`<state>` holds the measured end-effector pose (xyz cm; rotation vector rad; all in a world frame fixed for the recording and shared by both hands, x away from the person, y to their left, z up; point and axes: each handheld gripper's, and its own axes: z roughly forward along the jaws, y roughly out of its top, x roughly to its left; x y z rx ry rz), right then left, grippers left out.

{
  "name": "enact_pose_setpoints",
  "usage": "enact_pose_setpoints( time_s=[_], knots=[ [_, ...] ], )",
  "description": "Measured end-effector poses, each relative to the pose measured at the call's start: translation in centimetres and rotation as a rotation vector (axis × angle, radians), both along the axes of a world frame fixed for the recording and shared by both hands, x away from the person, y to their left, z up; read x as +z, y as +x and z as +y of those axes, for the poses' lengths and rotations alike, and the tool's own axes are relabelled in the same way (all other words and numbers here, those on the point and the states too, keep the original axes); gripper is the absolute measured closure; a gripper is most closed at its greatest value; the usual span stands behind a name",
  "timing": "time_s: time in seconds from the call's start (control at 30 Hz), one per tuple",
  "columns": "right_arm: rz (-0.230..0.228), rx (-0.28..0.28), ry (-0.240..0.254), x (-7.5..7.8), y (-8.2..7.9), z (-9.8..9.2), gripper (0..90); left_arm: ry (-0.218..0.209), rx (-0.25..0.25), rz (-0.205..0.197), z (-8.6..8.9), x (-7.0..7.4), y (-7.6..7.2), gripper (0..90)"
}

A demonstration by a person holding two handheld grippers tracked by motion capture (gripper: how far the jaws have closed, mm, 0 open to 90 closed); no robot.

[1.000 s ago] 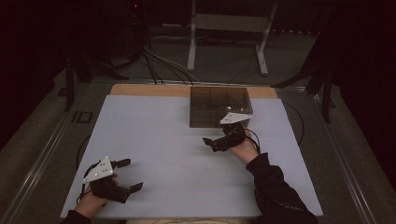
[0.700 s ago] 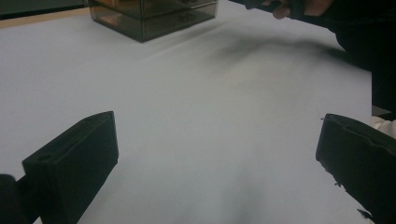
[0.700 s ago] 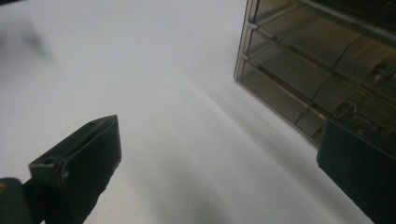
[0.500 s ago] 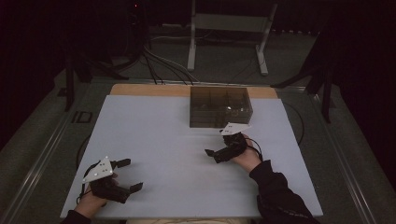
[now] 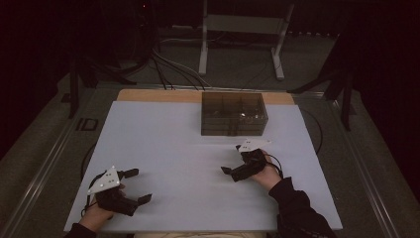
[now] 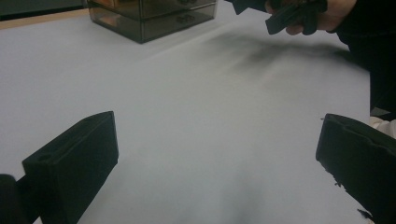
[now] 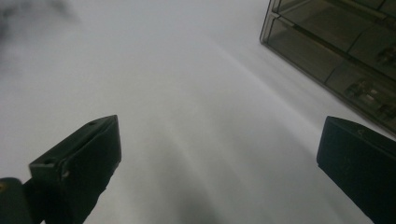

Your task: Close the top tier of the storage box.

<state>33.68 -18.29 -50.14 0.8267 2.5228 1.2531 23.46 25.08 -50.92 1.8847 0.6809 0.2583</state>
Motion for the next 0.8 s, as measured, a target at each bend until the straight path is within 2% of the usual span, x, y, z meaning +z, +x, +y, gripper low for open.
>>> enact_pose_setpoints(
  time_s=[0.6, 0.8],
  knots=[
    [-0.01, -0.016, -0.008, -0.5, -1.9, -2.8, 0.2, -0.001, 0.0, 0.003, 0.0, 0.0, 0.0, 0.0],
    [-0.002, -0.04, -0.009, -0.7, -2.6, -4.3, 0.2, 0.0, 0.0, 0.003, 0.0, 0.0, 0.0, 0.0]
  ],
)
